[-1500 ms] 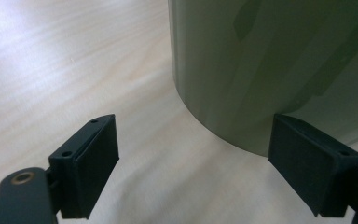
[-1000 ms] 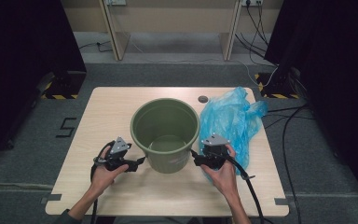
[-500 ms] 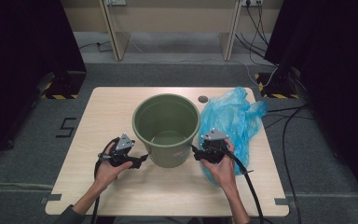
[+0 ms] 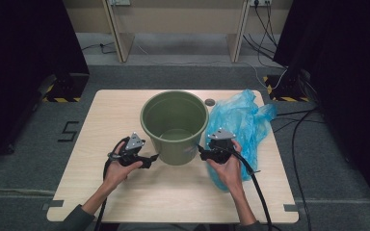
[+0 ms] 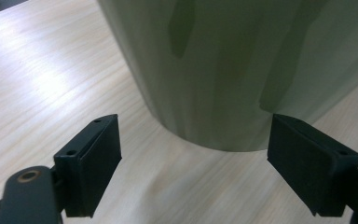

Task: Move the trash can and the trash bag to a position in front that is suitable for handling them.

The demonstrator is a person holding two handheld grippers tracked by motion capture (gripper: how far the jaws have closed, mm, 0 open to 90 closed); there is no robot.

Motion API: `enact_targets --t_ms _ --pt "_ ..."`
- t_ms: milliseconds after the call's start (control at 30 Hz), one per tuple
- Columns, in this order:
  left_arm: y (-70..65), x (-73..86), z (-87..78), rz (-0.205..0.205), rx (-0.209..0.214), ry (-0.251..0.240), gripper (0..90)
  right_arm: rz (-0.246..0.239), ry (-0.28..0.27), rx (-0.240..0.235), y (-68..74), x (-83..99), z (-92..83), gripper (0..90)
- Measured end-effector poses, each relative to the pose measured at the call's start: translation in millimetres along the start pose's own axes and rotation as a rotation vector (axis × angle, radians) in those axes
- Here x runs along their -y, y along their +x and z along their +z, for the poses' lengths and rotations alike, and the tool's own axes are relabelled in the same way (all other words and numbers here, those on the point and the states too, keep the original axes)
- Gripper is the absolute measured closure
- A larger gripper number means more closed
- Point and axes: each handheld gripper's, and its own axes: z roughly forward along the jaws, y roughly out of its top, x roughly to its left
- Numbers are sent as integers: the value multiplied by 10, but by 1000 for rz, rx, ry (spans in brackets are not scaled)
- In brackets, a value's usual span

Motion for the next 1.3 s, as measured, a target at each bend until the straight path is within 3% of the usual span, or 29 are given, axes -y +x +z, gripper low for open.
enact_targets --t_ms 167,300,733,967,1067,1167,1300 --pt "-15 -26 77 -10 9 6 171 20 -6 4 -44 -9 26 278" --pt "6 -67 106 -13 -10 6 162 39 -14 -3 -90 -17 63 278" --pt "118 -49 91 -62 -23 -19 179 3 -13 7 -56 -104 155 272" --pt "158 54 51 -82 1 0 162 -8 -3 35 -113 -109 -7 242" --pt "198 142 28 -88 12 32 153 0 10 49 -179 -70 -117 240" --pt "238 218 -15 -100 3 39 153 3 18 69 -244 -19 -207 239" --pt "298 314 -56 -88 -23 68 153 54 15 74 -359 98 -324 240"
